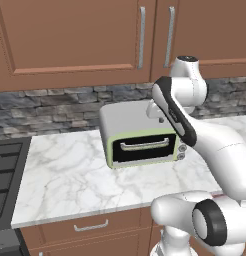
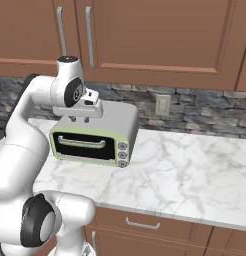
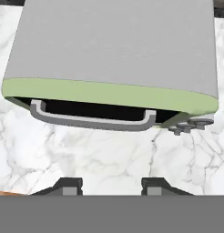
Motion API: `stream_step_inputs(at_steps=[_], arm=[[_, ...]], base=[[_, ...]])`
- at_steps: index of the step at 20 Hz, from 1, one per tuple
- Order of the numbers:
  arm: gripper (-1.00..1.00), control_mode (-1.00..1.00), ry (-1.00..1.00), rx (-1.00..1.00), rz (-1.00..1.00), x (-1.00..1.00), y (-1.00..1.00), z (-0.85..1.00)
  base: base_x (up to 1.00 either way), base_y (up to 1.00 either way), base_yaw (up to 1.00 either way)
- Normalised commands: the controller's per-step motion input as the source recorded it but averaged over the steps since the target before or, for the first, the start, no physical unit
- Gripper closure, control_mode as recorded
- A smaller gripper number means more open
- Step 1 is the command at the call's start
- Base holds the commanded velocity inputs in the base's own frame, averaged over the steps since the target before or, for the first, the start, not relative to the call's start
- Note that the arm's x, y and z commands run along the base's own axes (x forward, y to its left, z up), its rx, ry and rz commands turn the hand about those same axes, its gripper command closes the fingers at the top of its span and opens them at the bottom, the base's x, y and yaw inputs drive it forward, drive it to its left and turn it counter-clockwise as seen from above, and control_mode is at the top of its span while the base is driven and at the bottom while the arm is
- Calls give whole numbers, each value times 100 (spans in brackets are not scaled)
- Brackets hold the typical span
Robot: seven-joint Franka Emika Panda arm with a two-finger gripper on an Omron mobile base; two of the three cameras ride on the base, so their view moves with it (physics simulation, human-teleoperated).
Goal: Get the candle and the liquor from the cabinet and move them to the dining counter.
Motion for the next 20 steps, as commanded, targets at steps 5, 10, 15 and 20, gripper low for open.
stream_step_inputs(at_steps=[5, 10, 15, 20], arm=[[-100, -100, -11, 0, 2, -1, -5, 0], [-100, -100, -28, 0, 2, 0, -9, 1], [-100, -100, -37, 0, 3, -11, -3, 10], [-100, -100, -37, 0, 3, -6, 0, 25]], base=[[0, 0, 0], [0, 0, 0], [0, 0, 0], [0, 0, 0]])
